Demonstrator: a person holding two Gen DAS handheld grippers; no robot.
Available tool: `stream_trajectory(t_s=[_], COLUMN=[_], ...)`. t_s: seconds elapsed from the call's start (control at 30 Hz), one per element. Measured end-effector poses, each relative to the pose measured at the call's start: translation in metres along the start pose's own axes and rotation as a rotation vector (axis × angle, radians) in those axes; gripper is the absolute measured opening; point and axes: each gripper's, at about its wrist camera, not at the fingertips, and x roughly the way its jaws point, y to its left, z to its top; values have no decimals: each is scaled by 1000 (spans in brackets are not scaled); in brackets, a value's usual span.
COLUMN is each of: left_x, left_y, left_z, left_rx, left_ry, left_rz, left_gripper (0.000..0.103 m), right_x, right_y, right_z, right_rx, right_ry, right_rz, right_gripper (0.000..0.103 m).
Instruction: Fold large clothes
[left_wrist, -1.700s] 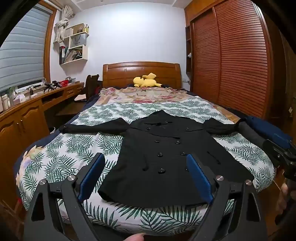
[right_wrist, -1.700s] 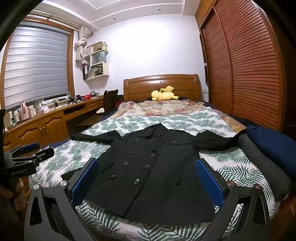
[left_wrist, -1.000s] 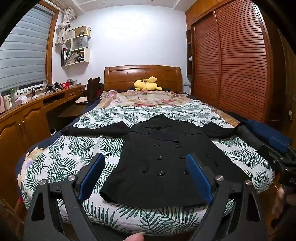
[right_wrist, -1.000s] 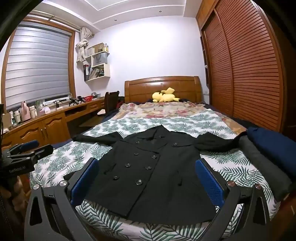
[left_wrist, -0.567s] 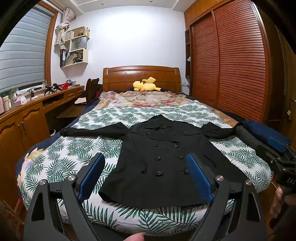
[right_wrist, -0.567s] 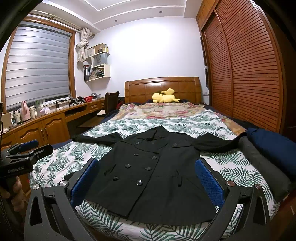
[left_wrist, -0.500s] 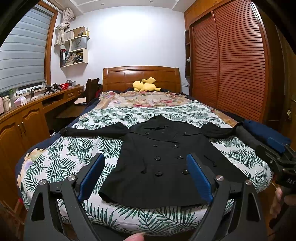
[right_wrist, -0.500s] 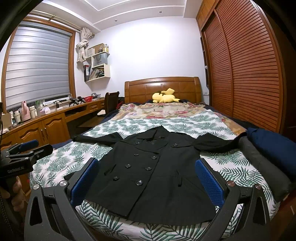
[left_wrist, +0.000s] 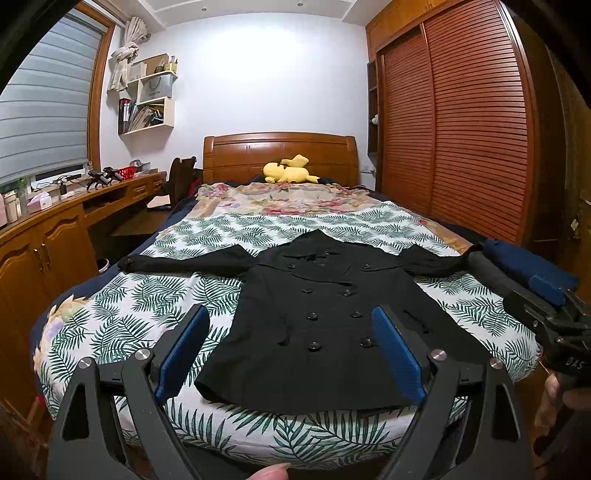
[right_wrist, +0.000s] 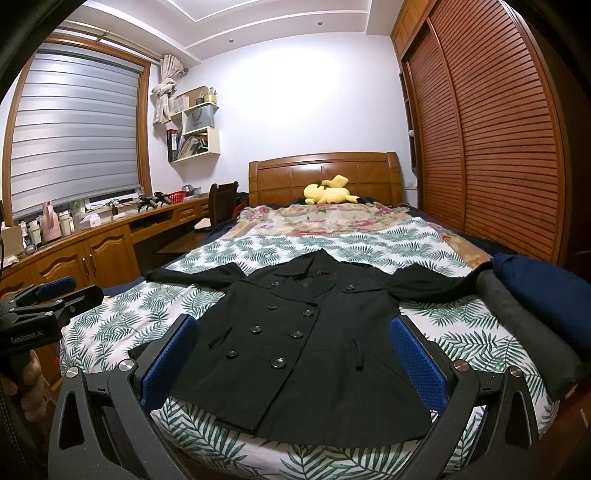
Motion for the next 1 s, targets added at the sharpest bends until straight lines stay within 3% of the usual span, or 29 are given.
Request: stream_trajectory(t_s=[1.0], left_x=[-3], left_y=[-4], left_z=[2], left_rx=[2], left_ry=[-4], left_rz=[-8], left_gripper=[91], right_x=[-1], right_y=[0], right_z=[-2], right_rx=[7], right_ry=[4], right_rz=[0], right_gripper=[103])
